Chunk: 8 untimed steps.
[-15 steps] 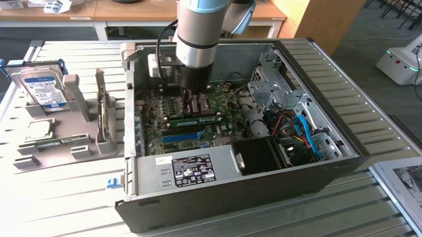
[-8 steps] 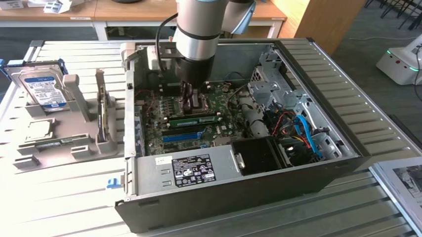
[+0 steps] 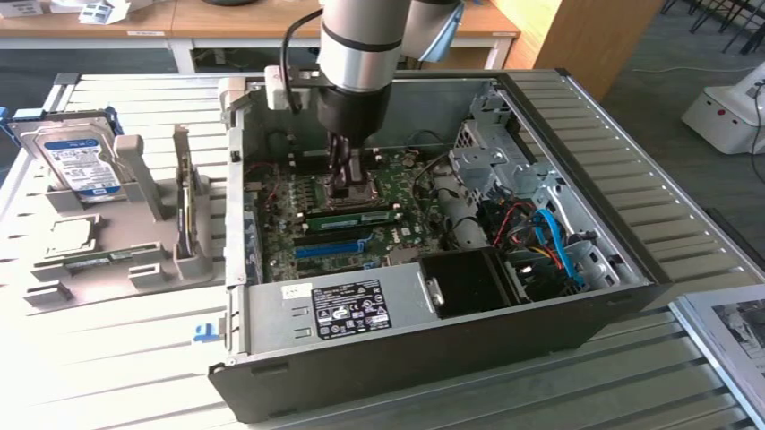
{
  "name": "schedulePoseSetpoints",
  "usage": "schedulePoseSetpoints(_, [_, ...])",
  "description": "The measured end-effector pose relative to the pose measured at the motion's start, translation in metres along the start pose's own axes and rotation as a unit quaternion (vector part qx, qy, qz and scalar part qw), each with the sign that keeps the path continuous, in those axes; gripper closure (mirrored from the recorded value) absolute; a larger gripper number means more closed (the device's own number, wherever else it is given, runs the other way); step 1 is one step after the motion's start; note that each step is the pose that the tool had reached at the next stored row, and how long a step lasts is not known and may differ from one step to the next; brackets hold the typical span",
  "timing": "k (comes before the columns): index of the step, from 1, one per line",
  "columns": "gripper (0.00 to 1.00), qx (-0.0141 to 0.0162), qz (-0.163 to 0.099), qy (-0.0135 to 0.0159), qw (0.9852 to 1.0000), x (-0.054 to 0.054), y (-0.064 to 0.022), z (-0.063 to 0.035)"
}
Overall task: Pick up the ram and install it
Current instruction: 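Press down the ram until it locks into place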
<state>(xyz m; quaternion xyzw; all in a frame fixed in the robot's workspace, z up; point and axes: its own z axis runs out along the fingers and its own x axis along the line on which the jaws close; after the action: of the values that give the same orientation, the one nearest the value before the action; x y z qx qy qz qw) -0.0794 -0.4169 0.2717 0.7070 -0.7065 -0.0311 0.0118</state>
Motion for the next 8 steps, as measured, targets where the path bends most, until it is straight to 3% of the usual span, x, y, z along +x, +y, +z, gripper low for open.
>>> schedulePoseSetpoints(8, [0.90, -0.0009, 0.000, 0.0009, 1.0000, -0.001, 0.0012, -0.0203])
